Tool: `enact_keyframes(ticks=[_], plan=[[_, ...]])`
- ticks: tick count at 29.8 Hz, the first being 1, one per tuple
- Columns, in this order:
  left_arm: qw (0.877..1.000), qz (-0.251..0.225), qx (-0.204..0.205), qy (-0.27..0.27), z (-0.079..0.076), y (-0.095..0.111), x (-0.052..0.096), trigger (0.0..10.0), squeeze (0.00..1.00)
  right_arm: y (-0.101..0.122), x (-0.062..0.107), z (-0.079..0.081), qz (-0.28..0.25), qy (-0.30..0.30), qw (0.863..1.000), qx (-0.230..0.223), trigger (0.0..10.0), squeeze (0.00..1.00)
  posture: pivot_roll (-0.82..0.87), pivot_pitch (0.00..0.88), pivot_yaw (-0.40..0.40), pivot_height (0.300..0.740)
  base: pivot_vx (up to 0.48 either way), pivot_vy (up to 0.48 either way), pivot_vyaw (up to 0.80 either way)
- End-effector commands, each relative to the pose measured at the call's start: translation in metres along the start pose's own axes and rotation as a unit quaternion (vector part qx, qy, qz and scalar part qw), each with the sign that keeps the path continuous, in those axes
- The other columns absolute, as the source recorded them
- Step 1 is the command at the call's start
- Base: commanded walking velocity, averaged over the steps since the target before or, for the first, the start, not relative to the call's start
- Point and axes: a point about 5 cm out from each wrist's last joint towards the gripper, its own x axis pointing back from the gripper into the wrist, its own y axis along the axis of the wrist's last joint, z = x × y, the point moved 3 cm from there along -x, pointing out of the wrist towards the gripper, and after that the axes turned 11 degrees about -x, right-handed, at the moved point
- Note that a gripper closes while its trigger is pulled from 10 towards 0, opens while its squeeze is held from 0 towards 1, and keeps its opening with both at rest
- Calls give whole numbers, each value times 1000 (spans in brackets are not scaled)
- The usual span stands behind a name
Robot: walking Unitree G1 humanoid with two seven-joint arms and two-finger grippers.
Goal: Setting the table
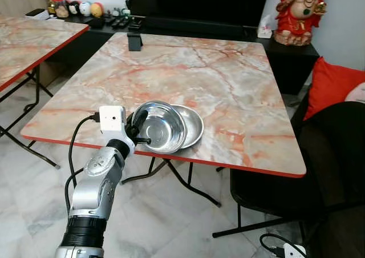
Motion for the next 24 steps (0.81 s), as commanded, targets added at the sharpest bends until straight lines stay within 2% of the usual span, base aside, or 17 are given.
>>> enact_keyframes(ticks=[1,3,8,11,13,24], plan=[[1000,-4,10,-3,0,3,0,10000,0,1,0,-2,-1,-1,1000,-4,10000,0,123,0,-58,740,0,0,0],[1000,-9,25,-5,-1,6,-2,10000,0,1,0,-2,-1,-2,1000,-4,10000,0,121,0,-57,740,0,0,0],[999,-12,27,-13,-4,8,-3,10000,0,0,0,-2,1,-3,1000,-7,10000,0,119,0,-57,740,0,0,0],[999,-14,34,-6,-2,9,-5,10000,0,0,0,-2,4,-2,1000,-6,10000,0,113,0,-57,740,0,0,-713],[999,-14,35,-7,-3,10,-5,10000,0,0,0,-2,3,-2,1000,-4,10000,0,112,0,-58,740,242,0,-662],[999,-18,32,-4,0,12,-7,10000,0,2,0,-3,3,0,1000,6,10000,0,116,0,-68,740,248,0,0]])
